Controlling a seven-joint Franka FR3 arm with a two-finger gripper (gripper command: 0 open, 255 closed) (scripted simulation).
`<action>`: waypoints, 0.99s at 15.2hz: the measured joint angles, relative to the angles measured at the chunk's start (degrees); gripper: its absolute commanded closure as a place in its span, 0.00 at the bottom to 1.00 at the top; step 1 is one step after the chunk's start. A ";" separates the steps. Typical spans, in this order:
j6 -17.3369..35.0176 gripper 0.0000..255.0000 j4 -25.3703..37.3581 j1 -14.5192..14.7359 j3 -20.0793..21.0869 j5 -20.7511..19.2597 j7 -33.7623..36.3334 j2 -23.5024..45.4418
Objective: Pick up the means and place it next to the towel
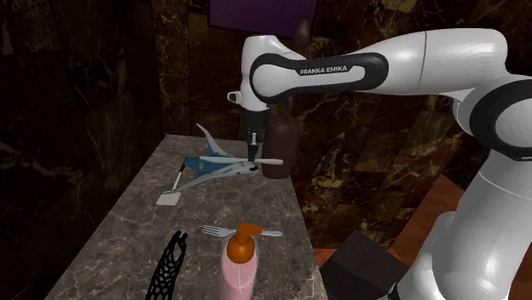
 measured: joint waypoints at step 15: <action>-11.58 1.00 12.15 0.17 0.13 -0.02 -0.11 0.57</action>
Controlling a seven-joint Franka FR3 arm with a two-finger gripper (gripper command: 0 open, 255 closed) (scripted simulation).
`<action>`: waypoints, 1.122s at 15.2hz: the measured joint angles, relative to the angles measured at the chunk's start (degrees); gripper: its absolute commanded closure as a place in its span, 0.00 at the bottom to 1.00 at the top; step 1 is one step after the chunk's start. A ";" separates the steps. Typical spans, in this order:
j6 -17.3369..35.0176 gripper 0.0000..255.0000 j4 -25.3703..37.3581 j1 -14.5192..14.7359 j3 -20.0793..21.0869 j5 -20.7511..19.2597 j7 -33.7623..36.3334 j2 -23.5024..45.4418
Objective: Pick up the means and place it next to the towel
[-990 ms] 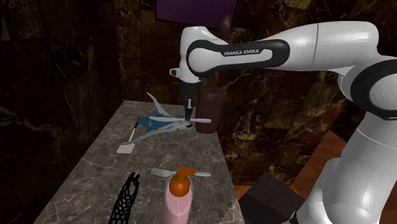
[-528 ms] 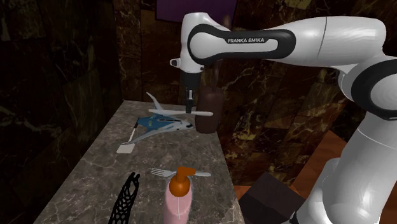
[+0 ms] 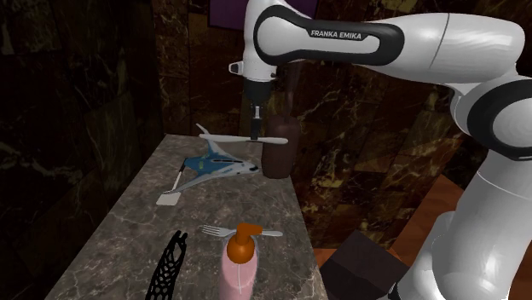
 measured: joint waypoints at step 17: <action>-7.64 1.00 1.87 3.36 3.04 1.16 6.13 -5.69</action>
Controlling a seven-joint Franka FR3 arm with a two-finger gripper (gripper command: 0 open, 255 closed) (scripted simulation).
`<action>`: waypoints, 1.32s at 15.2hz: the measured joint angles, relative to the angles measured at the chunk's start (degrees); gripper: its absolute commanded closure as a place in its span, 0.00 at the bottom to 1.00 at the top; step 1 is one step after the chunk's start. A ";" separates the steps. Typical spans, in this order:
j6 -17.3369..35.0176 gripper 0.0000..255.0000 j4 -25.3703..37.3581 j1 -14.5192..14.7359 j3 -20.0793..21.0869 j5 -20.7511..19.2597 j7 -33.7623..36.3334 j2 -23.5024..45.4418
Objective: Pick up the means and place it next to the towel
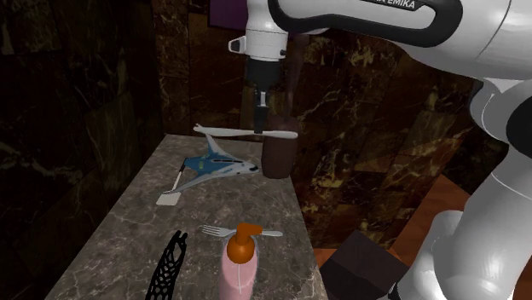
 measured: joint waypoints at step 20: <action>1.10 1.00 -13.70 10.49 13.73 7.07 23.75 -13.62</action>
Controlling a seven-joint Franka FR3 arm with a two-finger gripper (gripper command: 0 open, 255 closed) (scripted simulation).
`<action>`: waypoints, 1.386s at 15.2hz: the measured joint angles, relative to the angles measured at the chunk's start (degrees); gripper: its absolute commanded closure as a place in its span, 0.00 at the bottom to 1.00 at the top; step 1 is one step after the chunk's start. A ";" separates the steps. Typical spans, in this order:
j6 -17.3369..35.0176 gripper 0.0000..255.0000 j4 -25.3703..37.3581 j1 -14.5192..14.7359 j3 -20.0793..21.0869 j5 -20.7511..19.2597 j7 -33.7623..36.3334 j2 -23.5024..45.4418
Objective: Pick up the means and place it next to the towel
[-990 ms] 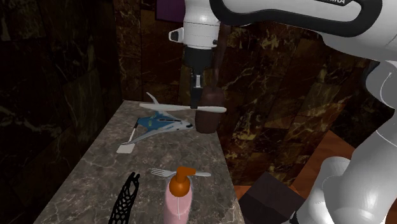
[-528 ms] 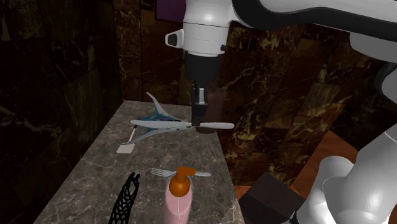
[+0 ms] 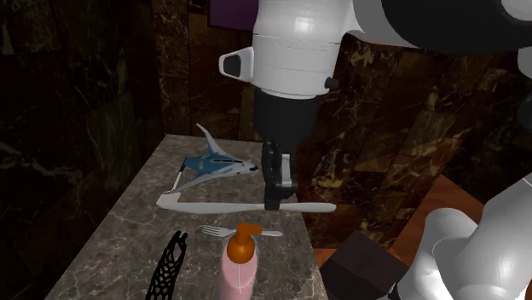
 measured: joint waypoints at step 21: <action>-1.47 1.00 18.52 13.61 23.21 -7.42 37.13 19.17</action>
